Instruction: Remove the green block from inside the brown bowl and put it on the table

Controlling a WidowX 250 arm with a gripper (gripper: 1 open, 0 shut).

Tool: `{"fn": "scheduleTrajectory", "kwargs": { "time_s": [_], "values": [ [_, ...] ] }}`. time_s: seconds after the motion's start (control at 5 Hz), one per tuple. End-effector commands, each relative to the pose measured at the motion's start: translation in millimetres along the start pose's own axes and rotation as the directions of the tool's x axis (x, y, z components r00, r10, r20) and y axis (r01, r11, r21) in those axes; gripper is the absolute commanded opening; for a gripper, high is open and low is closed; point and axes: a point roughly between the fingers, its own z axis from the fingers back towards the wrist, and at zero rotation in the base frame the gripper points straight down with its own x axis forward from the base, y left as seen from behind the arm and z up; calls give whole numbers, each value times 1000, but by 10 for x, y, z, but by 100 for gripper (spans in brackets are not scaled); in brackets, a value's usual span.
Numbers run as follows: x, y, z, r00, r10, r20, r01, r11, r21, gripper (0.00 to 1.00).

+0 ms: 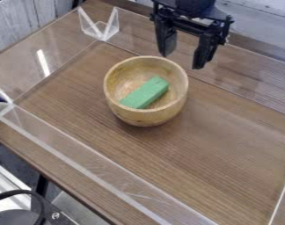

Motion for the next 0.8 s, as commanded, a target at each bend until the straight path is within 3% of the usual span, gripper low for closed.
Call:
{"fn": "scheduleTrajectory", "kwargs": {
  "time_s": [0.0,0.2,0.6],
  "values": [
    [-91,21,-34,1000,10,-29,-10,1000,14,100],
    [-251,80,-113,997,23,-68,-20,999,38,100],
    [-267,425,-346,998,-55,-9,54,997,-46,100]
  ]
}}
